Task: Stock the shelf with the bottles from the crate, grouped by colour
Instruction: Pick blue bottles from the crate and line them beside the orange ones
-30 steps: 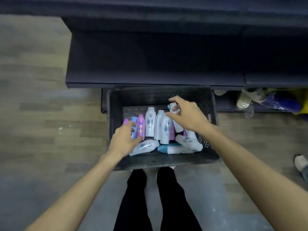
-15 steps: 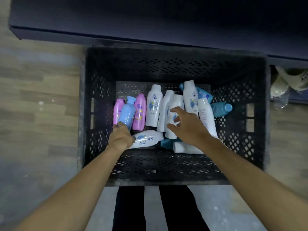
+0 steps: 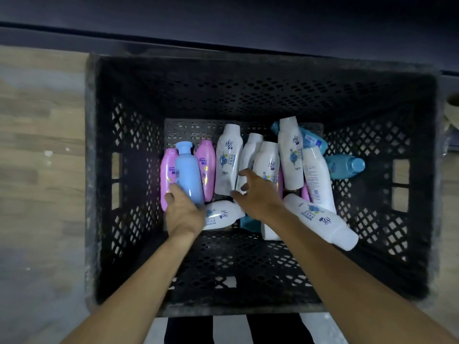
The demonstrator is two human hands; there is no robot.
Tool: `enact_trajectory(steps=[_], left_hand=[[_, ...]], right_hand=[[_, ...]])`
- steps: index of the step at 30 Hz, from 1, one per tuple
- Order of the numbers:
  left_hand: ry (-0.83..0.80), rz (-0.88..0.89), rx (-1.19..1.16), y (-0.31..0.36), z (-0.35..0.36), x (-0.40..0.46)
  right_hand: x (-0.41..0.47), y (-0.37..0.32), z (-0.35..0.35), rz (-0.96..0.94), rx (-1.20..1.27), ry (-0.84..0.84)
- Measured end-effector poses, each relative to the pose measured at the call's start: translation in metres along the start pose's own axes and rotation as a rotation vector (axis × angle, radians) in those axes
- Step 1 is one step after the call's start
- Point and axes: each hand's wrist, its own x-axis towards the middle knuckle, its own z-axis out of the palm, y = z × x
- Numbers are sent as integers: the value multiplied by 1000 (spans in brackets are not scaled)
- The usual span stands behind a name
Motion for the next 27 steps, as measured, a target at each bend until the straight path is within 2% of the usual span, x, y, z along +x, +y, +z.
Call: enact_trajectory(steps=[2, 6, 10, 17, 21, 27], left_hand=[[47, 31, -69, 0, 8, -3], [43, -131, -225, -2, 14, 9], [-118, -254, -434, -8, 16, 24], [-247, -335, -537, 0, 16, 32], [-244, -267, -510, -5, 9, 20], [-211, 33, -261, 16, -30, -49]], right_hand=[[9, -6, 8, -5, 5, 2], [21, -16, 20, -42, 33, 0], [25, -21, 24, -68, 63, -3], [28, -24, 25, -103, 83, 9], [19, -29, 13, -139, 96, 19], [-36, -62, -40, -166, 130, -15]])
